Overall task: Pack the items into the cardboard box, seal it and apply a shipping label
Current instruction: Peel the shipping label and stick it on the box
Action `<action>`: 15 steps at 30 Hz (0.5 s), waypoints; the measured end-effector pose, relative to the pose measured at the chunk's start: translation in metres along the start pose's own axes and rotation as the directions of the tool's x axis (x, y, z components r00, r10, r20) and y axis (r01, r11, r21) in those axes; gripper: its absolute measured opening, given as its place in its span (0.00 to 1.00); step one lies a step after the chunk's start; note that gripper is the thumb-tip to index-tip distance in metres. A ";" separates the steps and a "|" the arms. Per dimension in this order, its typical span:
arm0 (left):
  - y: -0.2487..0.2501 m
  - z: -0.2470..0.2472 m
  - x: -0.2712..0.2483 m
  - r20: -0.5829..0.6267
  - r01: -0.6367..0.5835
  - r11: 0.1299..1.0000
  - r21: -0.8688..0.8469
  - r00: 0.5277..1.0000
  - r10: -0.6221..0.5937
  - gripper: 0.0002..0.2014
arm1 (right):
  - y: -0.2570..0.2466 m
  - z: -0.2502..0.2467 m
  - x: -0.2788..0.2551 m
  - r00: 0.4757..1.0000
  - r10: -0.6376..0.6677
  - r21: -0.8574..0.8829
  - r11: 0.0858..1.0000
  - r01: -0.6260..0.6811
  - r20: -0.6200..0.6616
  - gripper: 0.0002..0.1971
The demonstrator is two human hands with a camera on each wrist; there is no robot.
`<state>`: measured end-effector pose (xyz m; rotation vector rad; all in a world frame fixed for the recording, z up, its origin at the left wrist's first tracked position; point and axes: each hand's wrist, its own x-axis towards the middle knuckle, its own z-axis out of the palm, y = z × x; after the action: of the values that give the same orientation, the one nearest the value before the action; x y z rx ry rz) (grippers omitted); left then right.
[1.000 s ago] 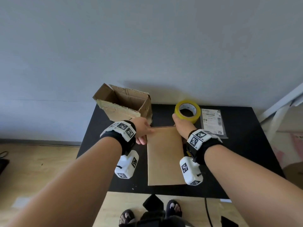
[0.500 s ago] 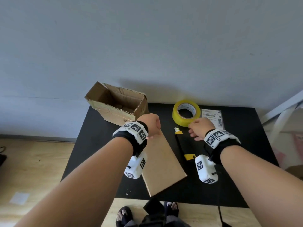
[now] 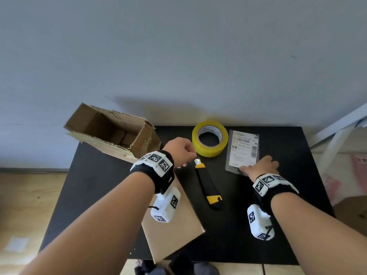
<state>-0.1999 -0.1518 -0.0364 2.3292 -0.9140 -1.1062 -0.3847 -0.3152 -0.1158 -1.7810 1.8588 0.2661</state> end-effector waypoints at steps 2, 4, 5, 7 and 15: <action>-0.004 0.003 0.002 0.027 0.024 1.000 -0.002 0.999 -0.024 0.03 | -0.001 0.003 0.003 1.000 -0.004 0.040 0.999 0.004 0.018 0.40; -0.008 0.004 0.004 0.042 0.041 0.999 -0.016 0.998 -0.040 0.03 | -0.002 0.005 0.005 1.000 -0.002 0.076 0.997 0.000 0.024 0.36; -0.009 0.004 0.004 0.045 0.049 0.998 -0.030 0.998 -0.048 0.03 | -0.003 0.005 0.004 0.999 -0.004 0.080 0.997 0.001 0.033 0.33; -0.010 0.003 0.005 0.044 0.062 0.996 -0.056 0.997 -0.059 0.03 | -0.003 0.004 0.005 0.997 -0.016 0.062 0.998 0.012 0.075 0.24; -0.005 0.000 0.002 0.050 0.047 0.998 -0.050 0.998 -0.045 0.02 | 0.000 -0.007 0.010 0.981 -0.138 0.337 0.938 0.085 0.137 0.04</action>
<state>-0.1974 -0.1495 -0.0403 2.3013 -0.8431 -1.1965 -0.3858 -0.3270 -0.1146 -1.5778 1.5780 0.0460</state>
